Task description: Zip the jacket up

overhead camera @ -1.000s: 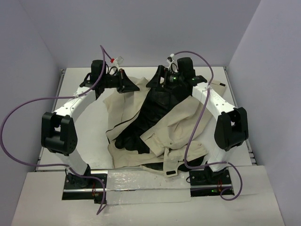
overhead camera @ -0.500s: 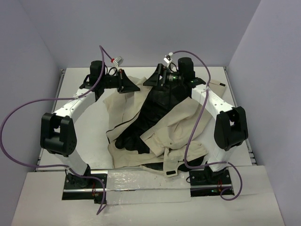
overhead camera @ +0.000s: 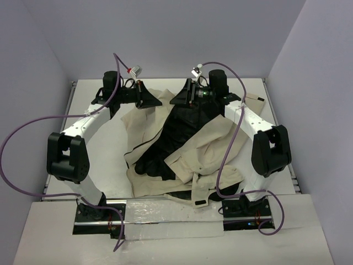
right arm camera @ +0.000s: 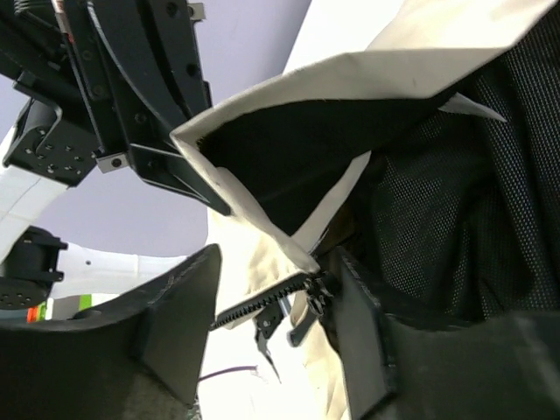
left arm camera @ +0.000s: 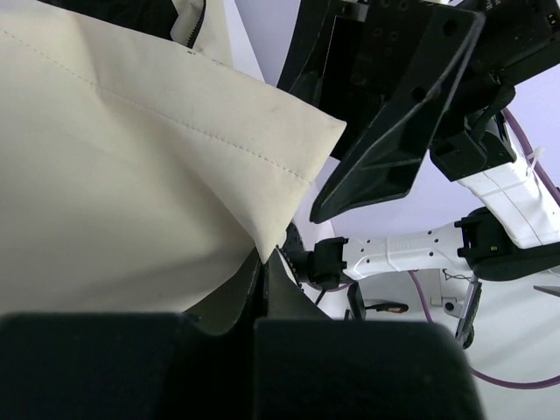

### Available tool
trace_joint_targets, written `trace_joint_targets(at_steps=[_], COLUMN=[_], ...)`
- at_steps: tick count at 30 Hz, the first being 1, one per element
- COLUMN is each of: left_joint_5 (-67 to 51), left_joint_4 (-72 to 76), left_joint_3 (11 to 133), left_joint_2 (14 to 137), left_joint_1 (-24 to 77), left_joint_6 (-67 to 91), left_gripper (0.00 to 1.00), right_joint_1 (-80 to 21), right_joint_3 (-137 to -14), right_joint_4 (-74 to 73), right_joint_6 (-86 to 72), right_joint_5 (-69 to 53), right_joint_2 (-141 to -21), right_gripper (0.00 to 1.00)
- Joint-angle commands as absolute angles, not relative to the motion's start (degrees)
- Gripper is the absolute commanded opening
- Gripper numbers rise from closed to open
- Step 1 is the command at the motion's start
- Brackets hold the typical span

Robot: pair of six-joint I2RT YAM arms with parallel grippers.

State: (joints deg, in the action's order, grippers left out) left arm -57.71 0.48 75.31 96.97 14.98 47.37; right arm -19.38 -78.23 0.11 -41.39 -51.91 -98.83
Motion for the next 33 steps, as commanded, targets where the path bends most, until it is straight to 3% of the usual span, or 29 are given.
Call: trace_joint_targets(at_steps=[1, 9, 13, 16, 17, 18, 20, 21, 22, 26, 33], left_joint_5=[-59.9, -61.0, -60.5, -60.2, -60.2, -59.8, -59.6, -59.1, -58.1, -52.9, -60.3], left_joint_4=[4.0, 3.3, 2.0, 1.2, 0.8, -2.0, -6.3, -8.7, -11.1, -17.1, 1.9], left_joint_3=[75.2, 73.9, 73.4, 73.5, 73.5, 74.4, 77.0, 78.1, 79.4, 84.6, 81.9], left_joint_2=[96.8, 96.7, 96.5, 96.2, 96.1, 96.1, 96.5, 96.7, 96.9, 96.2, 96.7], left_joint_1=[14.6, 14.6, 14.6, 14.5, 14.4, 14.4, 14.3, 14.2, 14.2, 14.2, 14.3], left_joint_6=[47.0, 45.4, 44.2, 43.4, 43.0, 41.4, 37.8, 35.3, 33.9, 31.0, 43.7], left_gripper=[0.00, 0.00, 0.00, 0.03, 0.10, 0.28, 0.82, 0.93, 0.98, 0.99, 0.99], right_joint_1=[-19.7, -19.6, -19.6, -19.7, -19.6, -19.6, -19.6, -19.6, -19.6, -19.6, -19.6], right_joint_3=[-77.8, -77.8, -76.9, -76.8, -76.9, -77.1, -77.6, -78.0, -78.4, -80.2, -80.8], right_joint_4=[4.0, 4.1, 5.4, 4.6, 4.1, 3.2, 1.7, 0.9, -0.4, -4.6, -4.9], right_joint_6=[-42.3, -43.9, -44.6, -43.9, -43.6, -42.7, -41.3, -40.4, -39.7, -36.9, -35.4], right_joint_5=[-52.0, -46.9, -46.2, -45.8, -45.8, -45.7, -45.7, -45.8, -45.9, -46.9, -52.4], right_joint_2=[-96.2, -95.7, -94.9, -94.3, -94.3, -94.0, -93.5, -93.4, -93.3, -93.0, -92.3], right_gripper=[0.52, 0.32, 0.10, 0.00, 0.00, 0.00, 0.00, 0.00, 0.00, 0.00, 0.00])
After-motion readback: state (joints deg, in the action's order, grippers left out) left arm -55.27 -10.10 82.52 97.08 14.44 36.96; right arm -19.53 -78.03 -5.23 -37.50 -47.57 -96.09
